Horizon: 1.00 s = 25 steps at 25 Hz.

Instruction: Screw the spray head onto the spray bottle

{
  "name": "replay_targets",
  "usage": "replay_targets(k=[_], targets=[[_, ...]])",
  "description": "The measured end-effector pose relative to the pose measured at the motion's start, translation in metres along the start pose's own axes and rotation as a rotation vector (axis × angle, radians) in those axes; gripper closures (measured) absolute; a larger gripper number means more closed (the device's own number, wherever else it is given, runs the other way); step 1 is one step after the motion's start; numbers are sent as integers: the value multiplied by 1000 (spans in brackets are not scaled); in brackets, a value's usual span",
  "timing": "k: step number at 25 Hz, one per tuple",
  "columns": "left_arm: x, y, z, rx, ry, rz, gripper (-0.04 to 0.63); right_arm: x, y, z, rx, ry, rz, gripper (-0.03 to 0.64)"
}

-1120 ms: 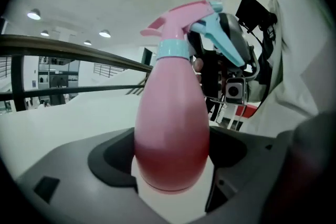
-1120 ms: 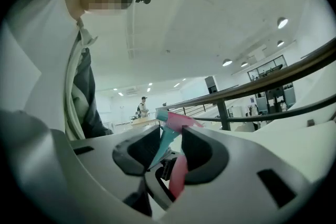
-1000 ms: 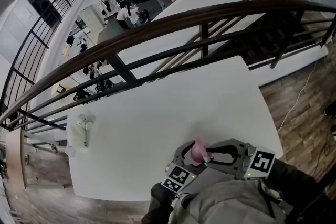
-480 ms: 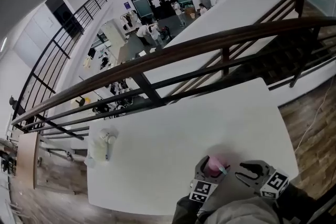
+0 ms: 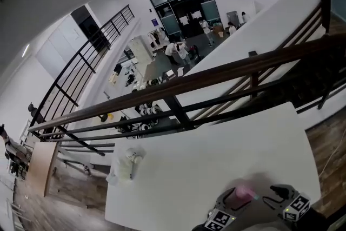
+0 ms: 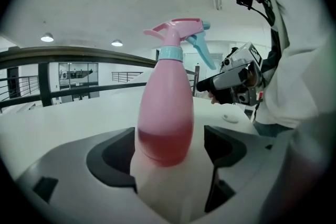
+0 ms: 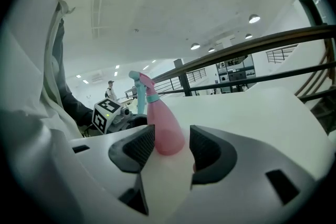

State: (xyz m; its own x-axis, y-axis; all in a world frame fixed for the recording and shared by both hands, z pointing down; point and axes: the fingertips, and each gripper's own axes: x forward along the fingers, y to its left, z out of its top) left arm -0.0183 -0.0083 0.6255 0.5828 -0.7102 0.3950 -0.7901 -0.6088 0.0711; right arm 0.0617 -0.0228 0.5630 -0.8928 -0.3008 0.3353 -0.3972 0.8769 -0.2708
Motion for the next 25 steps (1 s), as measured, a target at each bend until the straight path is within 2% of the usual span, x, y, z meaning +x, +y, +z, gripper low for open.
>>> replay_targets(k=[5,8,10,11,13,14,17,18,25], targets=[[-14,0,-1,-57,-26,45,188,8,-13,-23,-36,9,-27,431],[-18,3,1,-88,-46,75,201,13,-9,-19,-66,39,-60,431],[-21,5,3,-107,-60,94,359,11,-4,-8,-106,49,-106,433],[-23,6,4,-117,-66,104,392,11,-5,-4,-113,38,-128,433],[-26,7,5,-136,-78,123,570,14,-7,0,-103,16,-148,433],[-28,8,6,-146,-84,132,589,16,-6,1,-101,10,-151,434],[-34,10,7,-175,-102,161,589,19,-8,9,-143,1,-188,535],[-36,11,8,-185,-107,170,589,21,-9,11,-162,-2,-200,617],[-50,16,10,-263,-152,240,589,30,0,13,-148,11,-168,620]])
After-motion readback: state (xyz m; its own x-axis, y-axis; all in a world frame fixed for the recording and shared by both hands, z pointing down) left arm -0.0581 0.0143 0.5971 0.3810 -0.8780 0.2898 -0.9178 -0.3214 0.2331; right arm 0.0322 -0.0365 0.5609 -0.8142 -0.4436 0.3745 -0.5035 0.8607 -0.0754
